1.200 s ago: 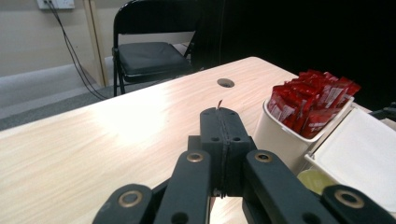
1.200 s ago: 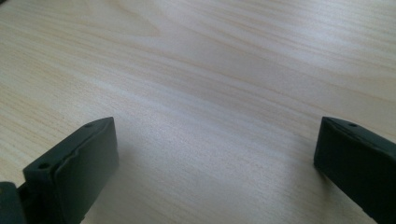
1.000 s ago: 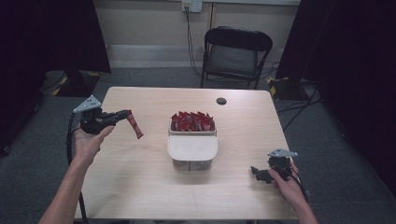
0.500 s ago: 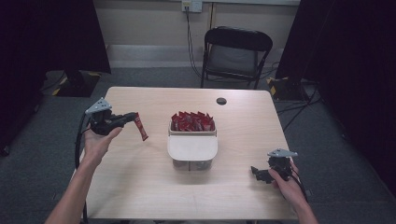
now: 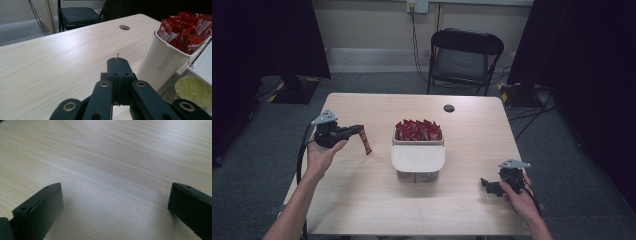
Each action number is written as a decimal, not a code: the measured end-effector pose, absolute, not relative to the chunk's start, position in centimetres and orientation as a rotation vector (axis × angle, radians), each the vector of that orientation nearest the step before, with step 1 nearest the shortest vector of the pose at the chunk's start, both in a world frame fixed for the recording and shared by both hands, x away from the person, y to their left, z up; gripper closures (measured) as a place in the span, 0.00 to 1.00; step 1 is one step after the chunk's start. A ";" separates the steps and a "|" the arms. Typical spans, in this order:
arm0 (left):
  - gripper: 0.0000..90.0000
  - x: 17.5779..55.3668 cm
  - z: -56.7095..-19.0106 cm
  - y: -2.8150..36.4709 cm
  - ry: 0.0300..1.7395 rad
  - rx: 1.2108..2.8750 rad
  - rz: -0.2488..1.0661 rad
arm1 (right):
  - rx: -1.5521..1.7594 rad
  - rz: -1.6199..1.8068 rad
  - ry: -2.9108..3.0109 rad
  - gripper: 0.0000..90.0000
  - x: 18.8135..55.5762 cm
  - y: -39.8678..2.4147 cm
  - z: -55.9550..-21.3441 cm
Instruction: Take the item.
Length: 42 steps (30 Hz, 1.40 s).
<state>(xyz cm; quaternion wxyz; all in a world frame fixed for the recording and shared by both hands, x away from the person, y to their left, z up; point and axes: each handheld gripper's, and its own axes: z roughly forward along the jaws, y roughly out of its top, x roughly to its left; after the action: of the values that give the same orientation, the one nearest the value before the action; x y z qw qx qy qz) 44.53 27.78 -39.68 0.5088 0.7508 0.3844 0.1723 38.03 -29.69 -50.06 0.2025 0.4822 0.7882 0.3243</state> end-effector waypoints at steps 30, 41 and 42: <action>1.00 42.2 -39.9 30.1 0.936 1.856 0.418 | 1.348 0.907 2.201 0.00 38.0 -29.7 -50.1; 0.99 40.5 -40.4 31.0 0.953 1.873 0.432 | 1.346 0.907 2.202 0.00 38.0 -29.7 -50.1; 0.99 40.4 -40.4 30.9 0.945 1.879 0.433 | 1.348 0.907 2.201 0.00 38.0 -29.7 -50.1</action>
<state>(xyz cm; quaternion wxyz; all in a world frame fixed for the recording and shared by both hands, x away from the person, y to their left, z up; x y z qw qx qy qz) 40.36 30.93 -40.40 0.4770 0.7692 0.3867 0.1771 38.02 -29.67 -50.06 0.2015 0.4825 0.7881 0.3248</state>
